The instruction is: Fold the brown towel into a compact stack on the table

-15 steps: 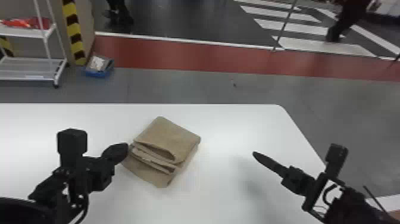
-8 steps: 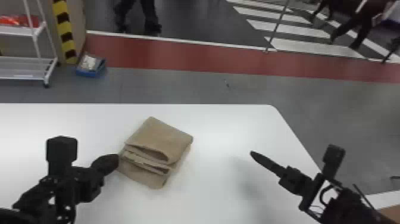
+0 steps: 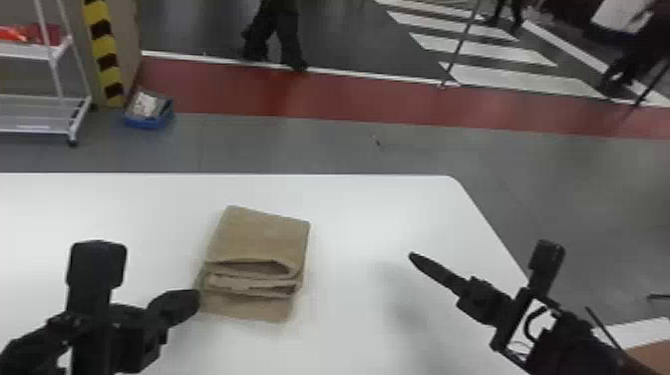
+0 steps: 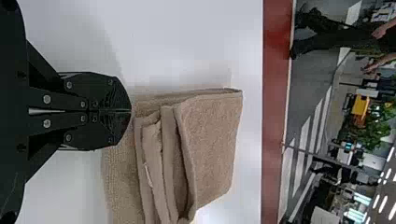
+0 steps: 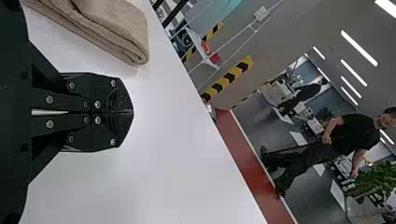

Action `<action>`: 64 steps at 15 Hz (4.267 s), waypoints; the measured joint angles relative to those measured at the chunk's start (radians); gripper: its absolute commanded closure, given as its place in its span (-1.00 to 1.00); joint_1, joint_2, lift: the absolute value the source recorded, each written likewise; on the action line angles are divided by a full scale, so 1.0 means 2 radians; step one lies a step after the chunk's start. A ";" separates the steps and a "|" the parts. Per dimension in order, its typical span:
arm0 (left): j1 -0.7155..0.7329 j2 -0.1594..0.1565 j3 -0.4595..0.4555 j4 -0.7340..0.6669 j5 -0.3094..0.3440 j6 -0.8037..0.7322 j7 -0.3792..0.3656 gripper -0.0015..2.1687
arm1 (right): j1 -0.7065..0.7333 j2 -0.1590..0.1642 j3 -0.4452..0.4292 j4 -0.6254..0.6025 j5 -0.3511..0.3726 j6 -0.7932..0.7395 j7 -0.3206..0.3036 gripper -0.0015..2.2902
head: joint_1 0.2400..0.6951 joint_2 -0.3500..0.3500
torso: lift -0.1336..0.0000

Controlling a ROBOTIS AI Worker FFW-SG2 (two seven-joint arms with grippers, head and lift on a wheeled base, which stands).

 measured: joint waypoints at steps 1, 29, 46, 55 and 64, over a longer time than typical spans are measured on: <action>0.001 0.000 0.000 -0.007 0.001 0.014 -0.003 0.70 | -0.002 0.000 0.001 0.000 0.000 0.001 -0.001 0.70 | 1.00 -0.85 | -0.87; 0.030 0.001 0.004 -0.053 -0.004 -0.047 0.067 0.49 | -0.009 0.004 0.009 -0.004 -0.007 0.006 -0.015 -0.10 | 1.00 -0.75 | -0.87; -0.040 0.008 0.009 0.036 -0.048 -0.205 0.162 -0.96 | 0.081 0.042 0.064 -0.124 0.098 -0.180 -0.086 -0.96 | 1.00 -0.46 | -0.87; 0.012 0.013 -0.026 0.070 -0.054 -0.414 0.180 -0.96 | 0.130 0.043 0.101 -0.135 0.130 -0.283 -0.098 -0.93 | 1.00 -0.50 | -0.87; 0.044 0.038 -0.036 0.040 -0.057 -0.406 0.182 -0.96 | 0.152 0.043 0.134 -0.138 0.164 -0.290 -0.093 -0.93 | 1.00 -0.42 | -0.87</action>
